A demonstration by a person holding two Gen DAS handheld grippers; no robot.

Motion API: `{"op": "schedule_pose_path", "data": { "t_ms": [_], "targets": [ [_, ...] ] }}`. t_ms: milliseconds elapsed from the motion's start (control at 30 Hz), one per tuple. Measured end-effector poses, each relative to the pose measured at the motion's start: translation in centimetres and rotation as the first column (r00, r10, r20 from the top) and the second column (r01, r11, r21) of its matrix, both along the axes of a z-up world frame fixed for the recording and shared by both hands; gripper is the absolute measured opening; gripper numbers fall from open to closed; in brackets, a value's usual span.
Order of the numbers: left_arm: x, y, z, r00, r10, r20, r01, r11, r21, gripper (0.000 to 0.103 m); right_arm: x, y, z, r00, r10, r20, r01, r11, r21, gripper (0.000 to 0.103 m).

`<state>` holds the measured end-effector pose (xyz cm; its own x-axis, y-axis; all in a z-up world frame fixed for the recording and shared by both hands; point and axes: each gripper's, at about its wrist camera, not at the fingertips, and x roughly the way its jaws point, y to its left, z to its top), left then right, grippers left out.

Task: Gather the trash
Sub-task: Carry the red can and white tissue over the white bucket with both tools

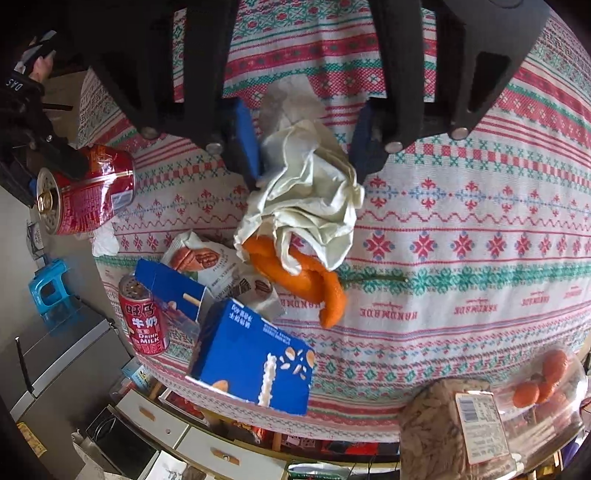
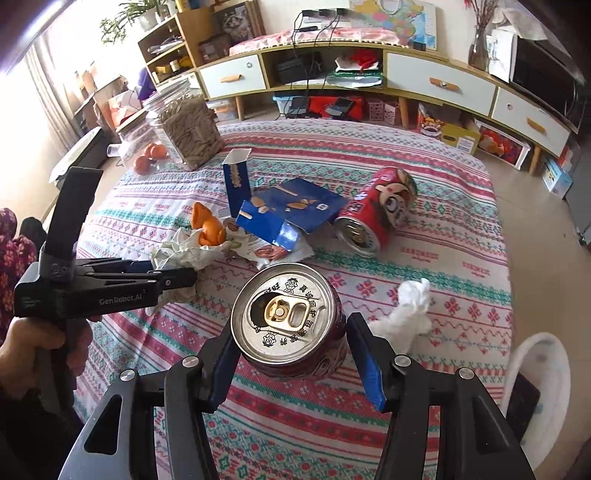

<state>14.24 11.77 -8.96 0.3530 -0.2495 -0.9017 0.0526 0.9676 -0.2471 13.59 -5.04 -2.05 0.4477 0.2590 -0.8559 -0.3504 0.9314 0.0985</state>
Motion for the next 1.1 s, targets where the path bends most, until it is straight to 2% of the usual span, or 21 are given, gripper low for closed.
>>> {"op": "schedule_pose_path", "data": {
  "t_ms": [67, 233, 567, 1100],
  "targets": [
    [-0.2, -0.3, 0.4, 1.000, -0.004, -0.001, 0.004, 1.000, -0.009, 0.037, -0.3, -0.5, 0.3, 1.000, -0.007, 0.002, 0.007, 1.000, 0.002, 0.058],
    [-1.4, -0.8, 1.8, 1.000, 0.009, 0.016, -0.008, 0.999, -0.041, 0.037, -1.1, -2.0, 1.3, 1.000, -0.025, 0.017, 0.025, 1.000, 0.012, 0.058],
    [-4.0, -1.4, 4.7, 0.994, -0.043, 0.101, 0.048, 0.998, -0.050, 0.037, -2.2, -5.6, 2.8, 0.995, -0.087, 0.046, 0.086, 0.996, 0.023, 0.058],
    [-4.6, -8.2, 5.8, 0.977, -0.172, 0.127, 0.181, 0.982, -0.061, 0.037, -4.2, -13.5, 3.4, 0.969, -0.243, 0.052, 0.242, 0.970, 0.033, 0.058]
  ]
}}
